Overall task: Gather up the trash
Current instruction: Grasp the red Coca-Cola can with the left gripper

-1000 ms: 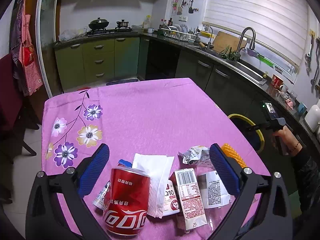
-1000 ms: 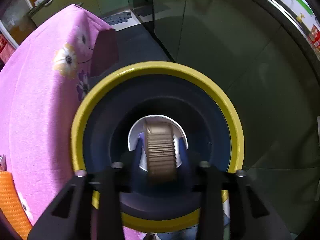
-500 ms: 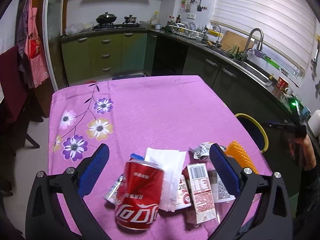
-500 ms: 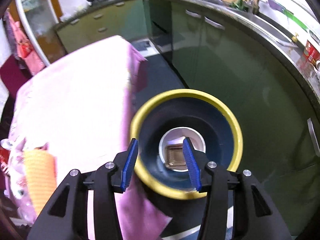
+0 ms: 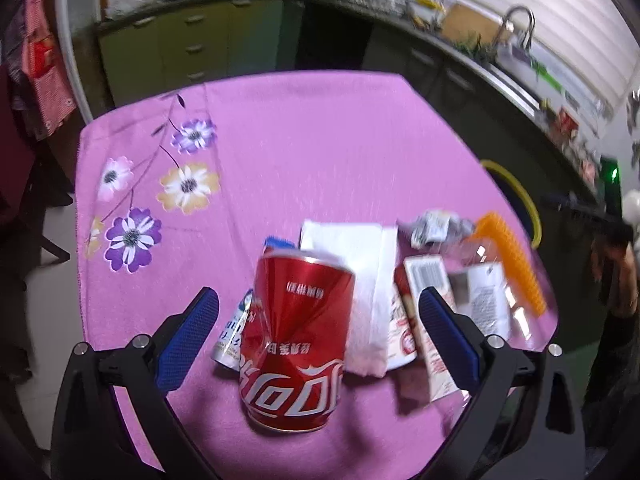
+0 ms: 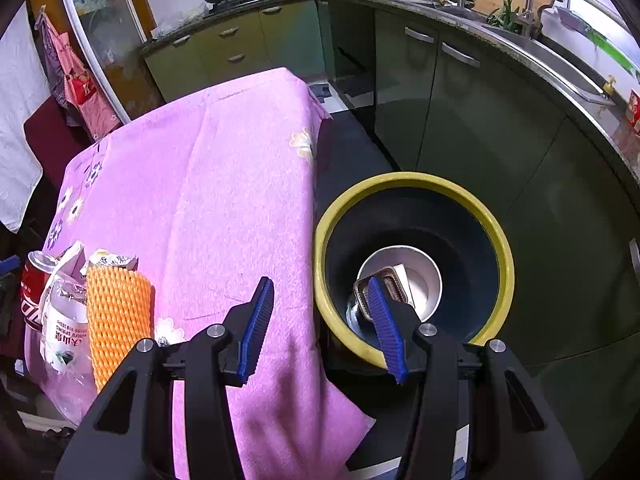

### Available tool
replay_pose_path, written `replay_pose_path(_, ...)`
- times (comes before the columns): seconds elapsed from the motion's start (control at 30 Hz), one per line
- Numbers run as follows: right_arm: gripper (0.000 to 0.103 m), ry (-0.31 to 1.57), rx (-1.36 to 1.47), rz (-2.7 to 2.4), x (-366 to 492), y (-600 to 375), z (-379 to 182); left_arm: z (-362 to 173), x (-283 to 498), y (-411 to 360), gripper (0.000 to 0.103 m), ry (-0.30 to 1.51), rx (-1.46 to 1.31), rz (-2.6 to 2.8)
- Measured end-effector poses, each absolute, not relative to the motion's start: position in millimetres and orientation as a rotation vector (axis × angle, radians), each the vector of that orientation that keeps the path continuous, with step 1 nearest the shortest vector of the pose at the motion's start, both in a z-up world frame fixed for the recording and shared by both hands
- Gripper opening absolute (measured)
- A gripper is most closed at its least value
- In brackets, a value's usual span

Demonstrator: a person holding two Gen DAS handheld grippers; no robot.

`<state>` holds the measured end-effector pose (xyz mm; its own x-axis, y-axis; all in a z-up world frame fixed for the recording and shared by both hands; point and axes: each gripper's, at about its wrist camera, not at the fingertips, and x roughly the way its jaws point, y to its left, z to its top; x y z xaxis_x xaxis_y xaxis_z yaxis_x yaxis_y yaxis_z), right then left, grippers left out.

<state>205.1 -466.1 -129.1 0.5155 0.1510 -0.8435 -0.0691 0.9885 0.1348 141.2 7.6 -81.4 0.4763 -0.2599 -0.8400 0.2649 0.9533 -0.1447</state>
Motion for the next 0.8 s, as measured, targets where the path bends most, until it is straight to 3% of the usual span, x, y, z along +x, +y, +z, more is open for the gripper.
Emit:
replay_pose_path(0.13, 0.05, 1.023, 0.092, 0.134, 202.6, -465.8, -132.0, -88.2, 145.5, 3.3, 0.069, 1.071, 0.054, -0.354)
replay_pose_path(0.33, 0.054, 1.032, 0.088, 0.145, 203.4, -462.1, -133.7, -102.4, 152.9, -0.3, 0.067, 1.145, 0.117, -0.36)
replay_pose_path(0.5, 0.054, 1.04, 0.082, 0.154, 205.3, -457.2, -134.2, -106.5, 153.9, -3.4, 0.059, 1.178, 0.158, -0.376)
replay_pose_path(0.7, 0.054, 1.057, 0.075, 0.177, 208.6, -448.7, -138.9, -113.0, 161.6, -8.0, 0.059, 1.227, 0.181, -0.408)
replay_pose_path(0.8, 0.054, 1.064, 0.071, 0.185, 209.1, -445.8, -140.7, -118.8, 165.5, -13.3, 0.066, 1.267, 0.19, -0.43)
